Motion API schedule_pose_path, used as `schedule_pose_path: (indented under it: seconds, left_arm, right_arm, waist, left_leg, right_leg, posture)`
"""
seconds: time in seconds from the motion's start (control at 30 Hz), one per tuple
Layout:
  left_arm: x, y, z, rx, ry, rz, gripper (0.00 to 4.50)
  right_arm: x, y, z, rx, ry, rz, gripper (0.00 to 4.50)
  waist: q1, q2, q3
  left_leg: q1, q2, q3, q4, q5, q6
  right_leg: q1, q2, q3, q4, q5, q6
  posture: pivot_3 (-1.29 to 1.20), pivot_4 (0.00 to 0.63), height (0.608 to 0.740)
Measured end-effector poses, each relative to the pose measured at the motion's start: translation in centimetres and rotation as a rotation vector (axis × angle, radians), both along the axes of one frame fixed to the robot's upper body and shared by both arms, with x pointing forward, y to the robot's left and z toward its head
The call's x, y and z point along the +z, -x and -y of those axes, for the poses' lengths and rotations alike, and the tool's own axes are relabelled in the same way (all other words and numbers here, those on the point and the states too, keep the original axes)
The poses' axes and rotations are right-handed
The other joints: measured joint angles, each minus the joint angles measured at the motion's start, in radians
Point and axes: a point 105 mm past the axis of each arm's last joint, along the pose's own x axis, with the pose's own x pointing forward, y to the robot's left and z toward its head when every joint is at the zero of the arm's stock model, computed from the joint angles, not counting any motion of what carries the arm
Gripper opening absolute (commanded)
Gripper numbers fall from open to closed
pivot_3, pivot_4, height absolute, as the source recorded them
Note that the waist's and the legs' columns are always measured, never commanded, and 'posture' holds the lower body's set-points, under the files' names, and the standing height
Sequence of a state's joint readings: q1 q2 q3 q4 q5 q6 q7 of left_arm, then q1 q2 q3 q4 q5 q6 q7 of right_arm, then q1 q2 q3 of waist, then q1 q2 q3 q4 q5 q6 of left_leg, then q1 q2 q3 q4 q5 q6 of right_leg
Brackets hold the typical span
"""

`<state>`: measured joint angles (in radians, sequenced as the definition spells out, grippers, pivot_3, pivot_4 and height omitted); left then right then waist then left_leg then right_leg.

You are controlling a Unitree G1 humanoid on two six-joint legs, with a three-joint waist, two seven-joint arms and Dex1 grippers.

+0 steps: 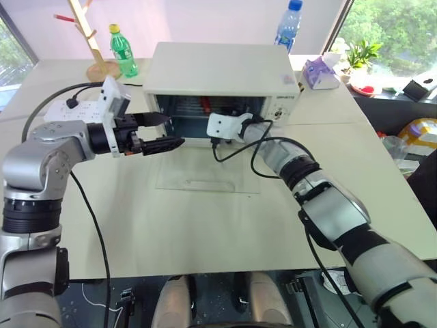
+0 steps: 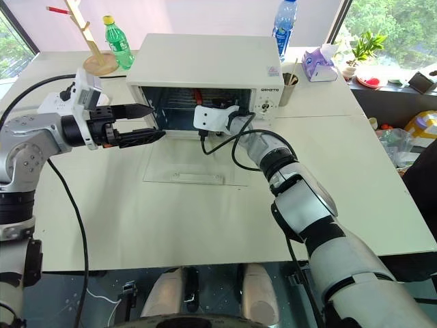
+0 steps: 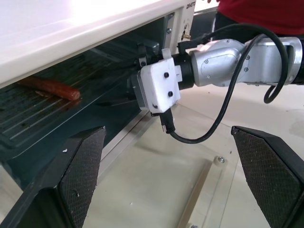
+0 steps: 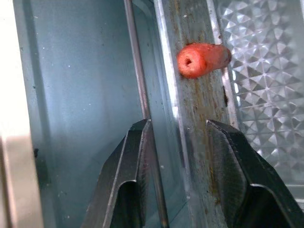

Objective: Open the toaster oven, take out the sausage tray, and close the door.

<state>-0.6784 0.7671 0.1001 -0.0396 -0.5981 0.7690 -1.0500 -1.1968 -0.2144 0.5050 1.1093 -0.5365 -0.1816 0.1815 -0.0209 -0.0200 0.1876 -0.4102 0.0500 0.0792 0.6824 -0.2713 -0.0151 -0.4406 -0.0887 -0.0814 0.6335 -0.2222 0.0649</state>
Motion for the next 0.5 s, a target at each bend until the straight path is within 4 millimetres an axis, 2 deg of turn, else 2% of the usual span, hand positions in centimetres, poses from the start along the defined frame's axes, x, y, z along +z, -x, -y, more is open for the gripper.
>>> schedule_pose_path:
  seconds: [0.1, 0.17, 0.5]
  left_arm:
    - [0.0, 0.0, 0.0, 0.0, 0.001, 0.001, 4.5]
    - [0.1, -0.1, 0.0, 0.0, 0.003, 0.002, 4.5]
    - [-0.4, -1.4, -0.6, -0.002, 0.008, -0.039, 4.5]
  right_arm:
    - [0.3, -0.1, 0.1, -0.007, 0.001, 0.012, 0.84]
    - [0.8, -0.2, -0.1, 0.0, 0.027, 0.033, 0.04]
    - [1.0, -0.2, -0.1, 0.008, 0.049, 0.052, 0.04]
  waist:
    - [-0.001, 0.0, 0.0]
    - [-0.001, 0.0, 0.0]
    - [-0.001, 0.0, 0.0]
  left_leg:
    - [0.0, 0.0, 0.0, 0.0, 0.0, 0.0]
    - [0.0, 0.0, 0.0, 0.0, 0.0, 0.0]
    - [0.0, 0.0, 0.0, 0.0, 0.0, 0.0]
  right_leg:
    - [0.0, 0.0, 0.0, 0.0, 0.0, 0.0]
    - [0.0, 0.0, 0.0, 0.0, 0.0, 0.0]
    - [0.0, 0.0, 0.0, 0.0, 0.0, 0.0]
  posture:
    - [0.0, 0.15, 0.722]
    - [0.0, 0.15, 0.722]
    - [0.0, 0.15, 0.722]
